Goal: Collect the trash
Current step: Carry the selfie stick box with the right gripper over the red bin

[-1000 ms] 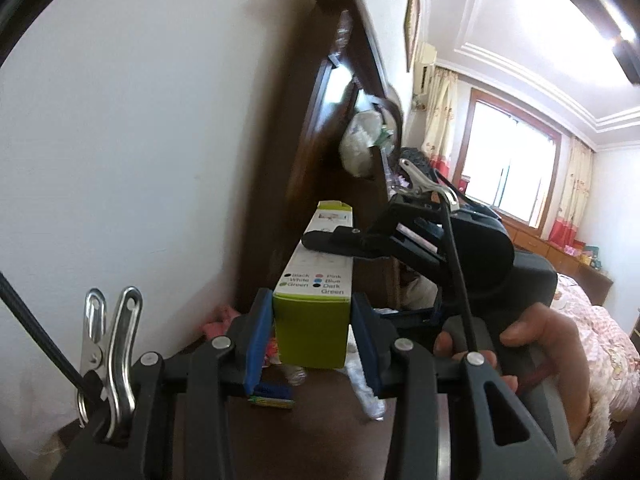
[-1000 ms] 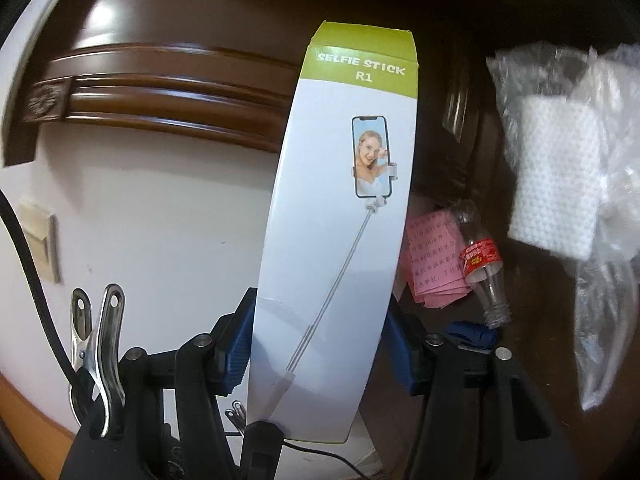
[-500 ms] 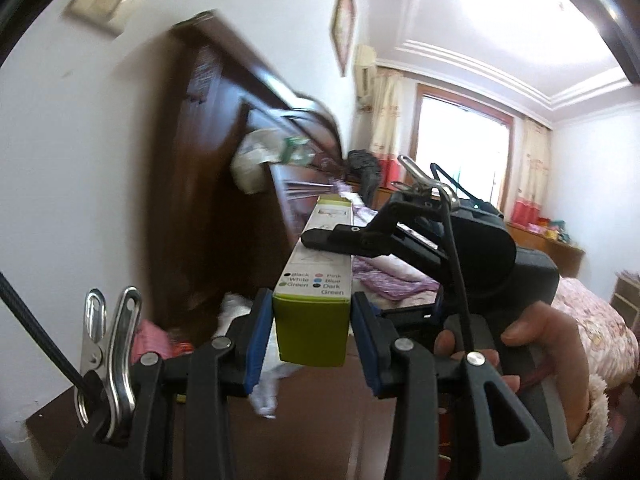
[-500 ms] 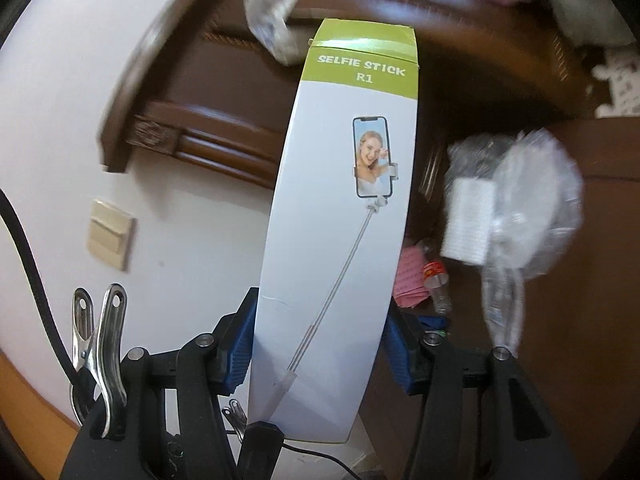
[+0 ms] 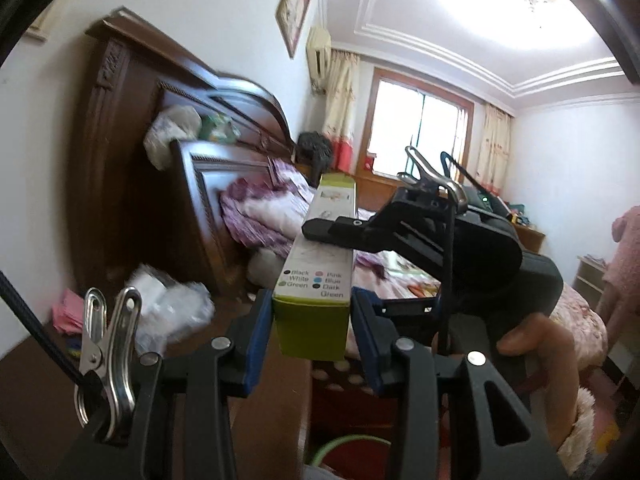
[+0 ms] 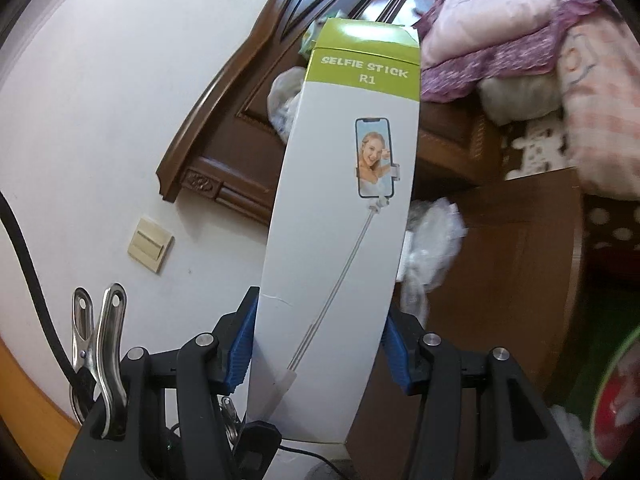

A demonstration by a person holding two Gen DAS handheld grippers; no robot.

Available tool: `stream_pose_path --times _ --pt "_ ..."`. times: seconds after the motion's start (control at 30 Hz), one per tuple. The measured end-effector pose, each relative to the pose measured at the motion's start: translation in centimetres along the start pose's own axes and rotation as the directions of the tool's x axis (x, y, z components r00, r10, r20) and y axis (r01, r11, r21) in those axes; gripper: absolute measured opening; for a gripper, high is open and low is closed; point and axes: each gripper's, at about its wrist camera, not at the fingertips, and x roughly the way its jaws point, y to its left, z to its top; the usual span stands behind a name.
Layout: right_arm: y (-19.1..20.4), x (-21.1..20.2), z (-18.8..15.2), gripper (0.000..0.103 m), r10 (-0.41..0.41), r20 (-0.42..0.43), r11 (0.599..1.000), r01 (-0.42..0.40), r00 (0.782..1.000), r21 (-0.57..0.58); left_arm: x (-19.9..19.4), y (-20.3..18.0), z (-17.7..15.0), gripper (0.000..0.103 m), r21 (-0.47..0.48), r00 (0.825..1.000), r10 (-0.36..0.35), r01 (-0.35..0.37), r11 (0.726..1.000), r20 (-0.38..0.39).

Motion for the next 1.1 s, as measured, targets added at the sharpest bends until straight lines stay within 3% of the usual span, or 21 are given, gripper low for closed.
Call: stream_pose_path --times 0.33,0.67,0.83,1.1 --pt "-3.9 -7.0 -1.4 0.056 -0.103 0.097 0.991 0.111 0.99 -0.081 1.2 -4.9 -3.5 0.042 -0.039 0.99 -0.094 0.09 0.995 -0.103" --pt "-7.5 -13.3 -2.2 0.056 -0.154 0.176 0.98 0.174 0.972 -0.101 3.9 -10.1 -6.9 0.042 -0.034 0.963 -0.175 0.172 0.985 -0.207" --pt "-10.9 -16.2 -3.2 0.056 -0.187 0.178 0.978 0.199 0.966 -0.056 5.5 -12.4 -9.7 0.042 -0.062 0.925 -0.211 0.201 0.978 -0.315" --pt "-16.5 -19.7 -5.7 0.056 -0.191 0.172 0.976 0.206 0.966 -0.076 8.1 -15.1 -13.7 0.042 -0.017 0.867 -0.201 0.218 0.976 -0.455"
